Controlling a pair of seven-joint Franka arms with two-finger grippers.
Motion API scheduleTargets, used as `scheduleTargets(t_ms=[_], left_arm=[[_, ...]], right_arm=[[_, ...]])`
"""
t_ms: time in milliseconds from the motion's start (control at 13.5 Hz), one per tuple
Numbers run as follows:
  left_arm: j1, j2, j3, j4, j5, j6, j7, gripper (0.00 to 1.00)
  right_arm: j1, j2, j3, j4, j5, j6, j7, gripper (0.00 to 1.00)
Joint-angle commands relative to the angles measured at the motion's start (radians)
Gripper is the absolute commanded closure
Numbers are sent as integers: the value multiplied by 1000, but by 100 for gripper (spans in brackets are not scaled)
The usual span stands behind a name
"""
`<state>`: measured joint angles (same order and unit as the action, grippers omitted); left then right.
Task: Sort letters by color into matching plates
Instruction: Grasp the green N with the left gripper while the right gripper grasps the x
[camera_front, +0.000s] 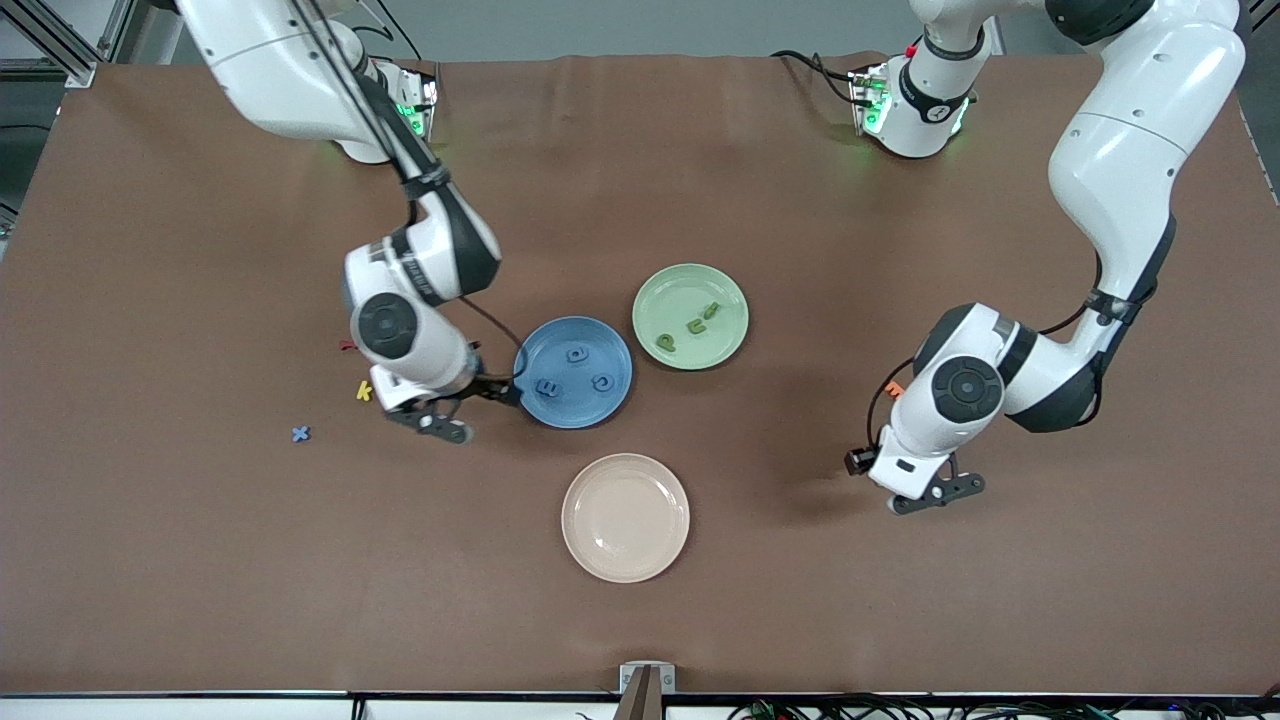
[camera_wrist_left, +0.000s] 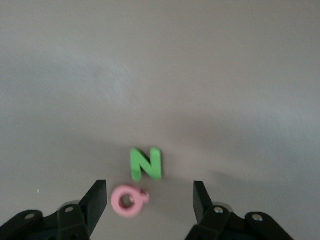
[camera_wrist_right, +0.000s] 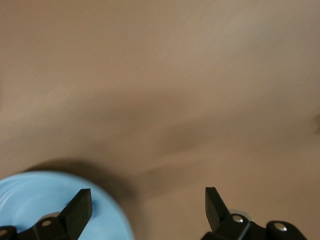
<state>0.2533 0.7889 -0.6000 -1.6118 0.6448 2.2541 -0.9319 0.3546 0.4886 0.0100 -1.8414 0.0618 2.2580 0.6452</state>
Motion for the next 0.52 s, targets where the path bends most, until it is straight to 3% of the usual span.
scheduleTargets(t_ms=[0, 443], left_arm=[[-3, 10, 20, 20, -8, 27, -45, 24], [-2, 65, 35, 21, -2, 74, -24, 32]], right_arm=[[-74, -35, -14, -30, -46, -17, -120, 0], [-308, -30, -15, -47, -53, 8, -566, 0]])
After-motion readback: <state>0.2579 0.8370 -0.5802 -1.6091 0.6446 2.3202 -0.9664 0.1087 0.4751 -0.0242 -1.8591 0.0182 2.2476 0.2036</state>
